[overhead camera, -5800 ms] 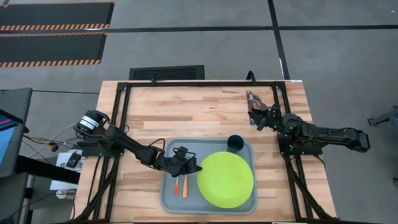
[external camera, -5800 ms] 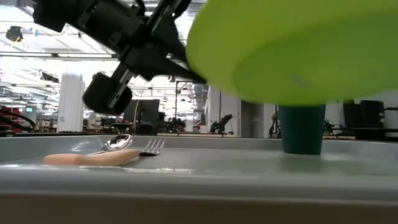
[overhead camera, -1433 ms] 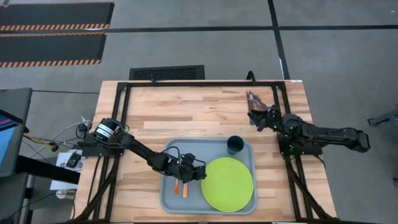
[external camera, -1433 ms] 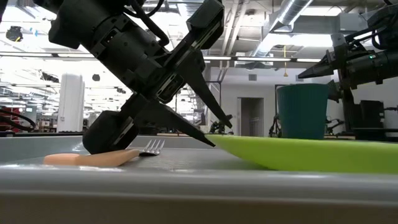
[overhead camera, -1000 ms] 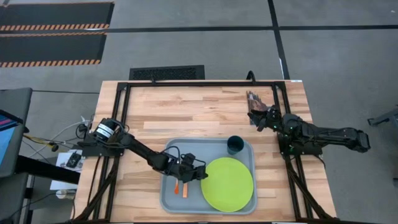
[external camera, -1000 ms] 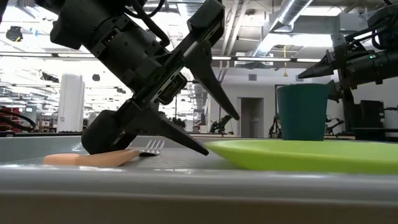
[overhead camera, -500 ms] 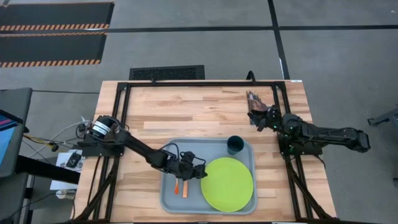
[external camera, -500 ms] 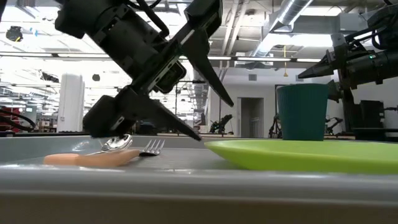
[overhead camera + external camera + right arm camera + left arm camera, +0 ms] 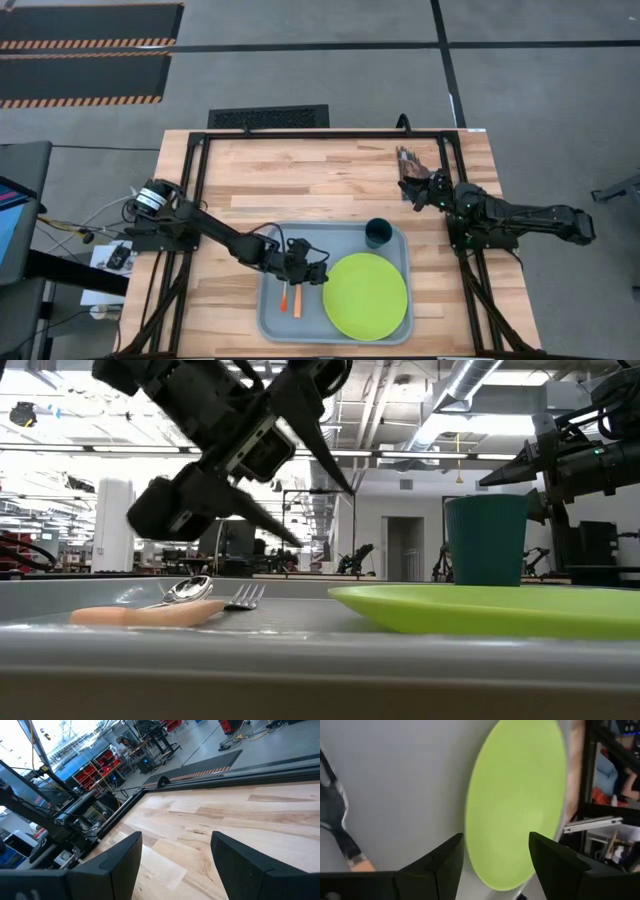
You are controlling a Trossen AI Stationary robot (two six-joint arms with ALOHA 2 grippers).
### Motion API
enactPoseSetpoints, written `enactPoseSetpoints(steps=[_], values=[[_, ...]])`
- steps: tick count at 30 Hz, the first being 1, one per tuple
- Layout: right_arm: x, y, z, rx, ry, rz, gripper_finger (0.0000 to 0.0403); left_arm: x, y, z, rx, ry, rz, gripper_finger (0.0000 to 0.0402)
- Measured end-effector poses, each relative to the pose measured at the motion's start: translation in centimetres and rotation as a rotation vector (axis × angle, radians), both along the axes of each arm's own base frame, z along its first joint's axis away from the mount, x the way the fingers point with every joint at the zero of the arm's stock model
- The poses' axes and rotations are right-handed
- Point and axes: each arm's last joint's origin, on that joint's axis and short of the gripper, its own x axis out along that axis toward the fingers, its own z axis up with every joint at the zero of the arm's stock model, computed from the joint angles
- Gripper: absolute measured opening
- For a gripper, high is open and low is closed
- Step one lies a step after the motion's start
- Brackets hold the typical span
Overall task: Pick and place plate/cup/fork/spoon on tray
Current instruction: Return to Home Position
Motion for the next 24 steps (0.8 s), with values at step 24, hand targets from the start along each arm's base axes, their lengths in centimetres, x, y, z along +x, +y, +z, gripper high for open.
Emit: enactPoseSetpoints(steps=[24], values=[[0.0,0.0,0.0,0.011,-0.007,-0.002,0.0264,-11.6,8.3,17.8,0.769,-0.3,0.08,0.0209]])
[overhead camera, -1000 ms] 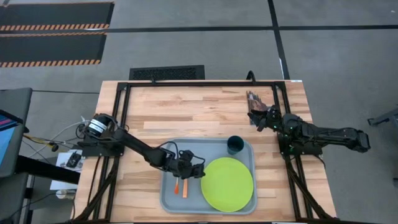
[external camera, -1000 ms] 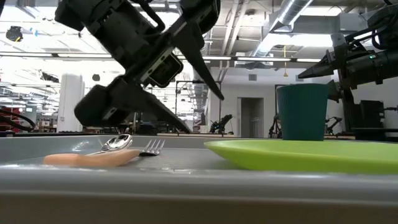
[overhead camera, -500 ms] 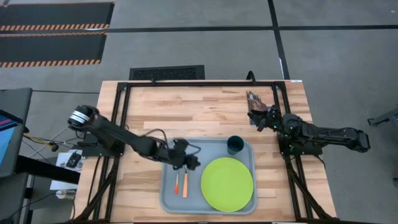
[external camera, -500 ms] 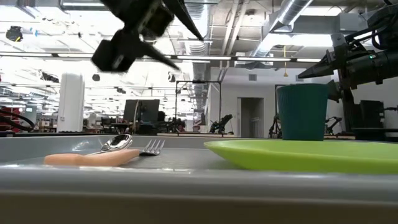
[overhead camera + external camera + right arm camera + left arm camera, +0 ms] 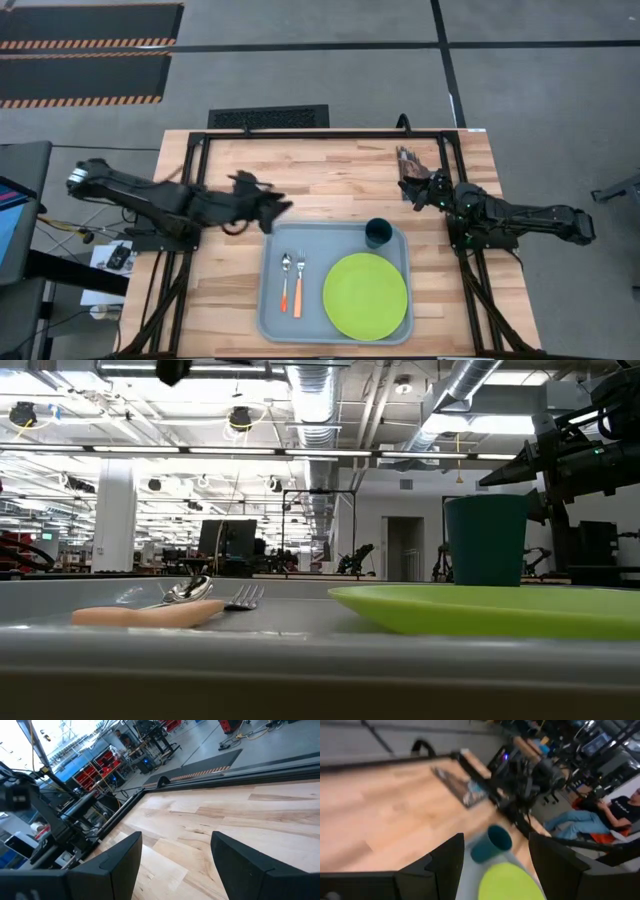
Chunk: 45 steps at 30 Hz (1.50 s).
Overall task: Pick and place plate/cup/fork/spoon on tray
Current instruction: Return to Home Position
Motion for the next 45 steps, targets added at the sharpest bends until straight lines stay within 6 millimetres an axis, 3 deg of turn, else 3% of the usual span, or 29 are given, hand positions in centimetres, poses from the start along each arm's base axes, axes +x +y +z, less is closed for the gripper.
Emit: enactPoseSetpoints(steps=[10,14,19,23,29,37,45], values=[[0.0,-0.1,0.4,-0.034,-0.02,-0.031,0.0264,-6.9,1.8,4.2,0.261,-0.085,-0.052,0.0209],[0.0,-0.1,0.5,-0.04,-0.006,-0.03,0.0264,-9.5,2.7,4.3,0.379,-0.012,-0.079,0.0209],[0.0,0.0,0.3,-0.03,0.015,-0.02,0.0264,-11.7,3.5,3.6,0.388,0.047,-0.038,0.0209],[0.3,0.4,1.1,-0.145,-0.016,0.129,0.0264,-12.3,3.7,1.6,0.388,0.065,-0.021,0.0209],[0.4,1.5,3.1,-0.374,-0.149,0.391,0.0264,-12.4,3.7,-3.1,0.367,0.004,-0.012,0.0209],[0.4,1.5,3.2,-0.439,-0.14,0.401,0.0264,-13.4,3.8,-9.1,0.347,-0.157,-0.055,0.0209],[0.5,1.7,3.0,-0.527,-0.108,0.463,0.0264,-15.3,4.4,-12.2,0.361,-0.244,-0.033,0.0209]])
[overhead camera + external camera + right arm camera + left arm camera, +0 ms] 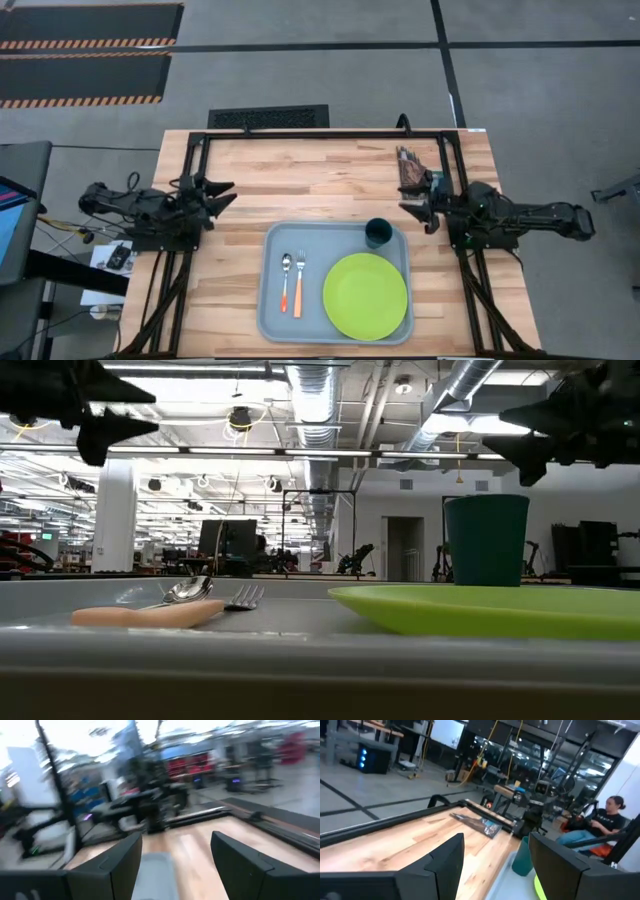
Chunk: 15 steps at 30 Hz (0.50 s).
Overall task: Pick and place plate/cup/fork/spoon on tray
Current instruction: Return to Home Position
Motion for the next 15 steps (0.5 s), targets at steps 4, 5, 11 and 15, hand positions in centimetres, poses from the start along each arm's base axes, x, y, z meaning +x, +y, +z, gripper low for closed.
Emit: enactPoseSetpoints(steps=[4,5,11,15], values=[[0.0,0.5,0.0,-0.061,0.006,0.123,0.0264,0.4,-0.1,-1.3,0.02,0.051,0.002,0.0209],[0.0,0.5,-0.1,-0.06,0.013,0.126,0.0264,0.5,-0.1,-1.4,0.018,0.044,0.002,0.0209],[0.1,0.5,-1.0,-0.075,0.102,0.123,0.0264,0.9,-0.3,-2.9,0.038,0.088,-0.002,0.0209],[0.2,0.5,-1.2,-0.074,0.122,0.123,0.0264,1.2,-0.4,-3.8,0.041,0.097,-0.002,0.0209]])
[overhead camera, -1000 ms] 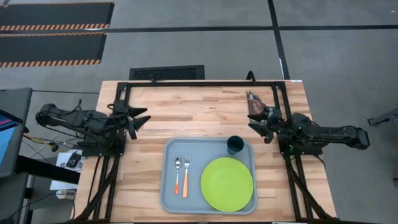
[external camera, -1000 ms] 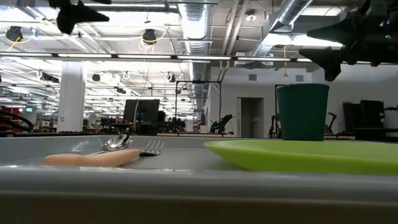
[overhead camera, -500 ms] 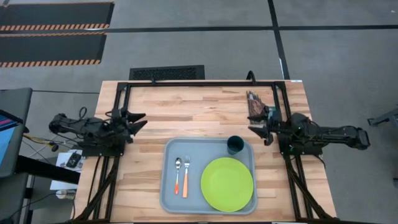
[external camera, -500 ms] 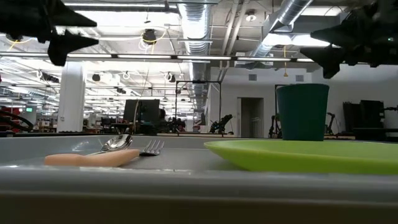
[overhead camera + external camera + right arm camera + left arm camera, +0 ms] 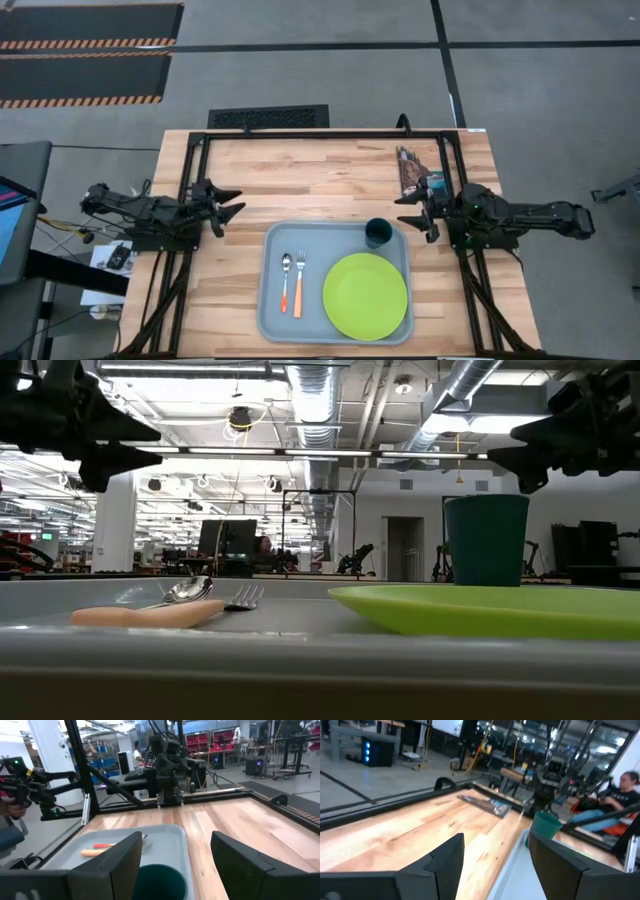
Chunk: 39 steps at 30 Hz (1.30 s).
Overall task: Pick and place plate/cup/fork/spoon on tray
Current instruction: Return to Home Position
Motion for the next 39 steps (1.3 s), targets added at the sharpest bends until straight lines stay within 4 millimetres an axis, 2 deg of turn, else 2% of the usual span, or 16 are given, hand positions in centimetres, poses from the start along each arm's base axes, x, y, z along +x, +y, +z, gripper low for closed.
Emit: enactPoseSetpoints(steps=[3,13,17,20,24,39], values=[[0.0,0.0,0.0,-0.015,0.001,0.0,0.0264,0.3,-0.1,-0.6,-0.004,-0.024,-0.001,0.0209],[0.0,0.0,-0.2,-0.015,0.024,-0.001,0.0264,0.4,-0.3,-0.6,0.052,-0.004,-0.088,0.0209],[0.0,0.0,-0.2,-0.028,0.019,-0.001,0.0264,0.4,-0.3,-0.6,0.119,0.017,-0.1,0.0209],[0.0,0.0,-0.2,-0.029,0.018,-0.001,0.0264,0.6,-0.2,-0.7,0.183,-0.041,-0.072,0.0209],[0.0,0.0,-0.2,-0.031,0.018,-0.001,0.0264,0.9,0.2,-0.8,0.232,-0.04,-0.057,0.0209],[0.0,0.0,-0.3,-0.042,0.026,-0.002,0.0264,1.1,1.6,-1.3,0.233,-0.007,-0.232,0.0209]])
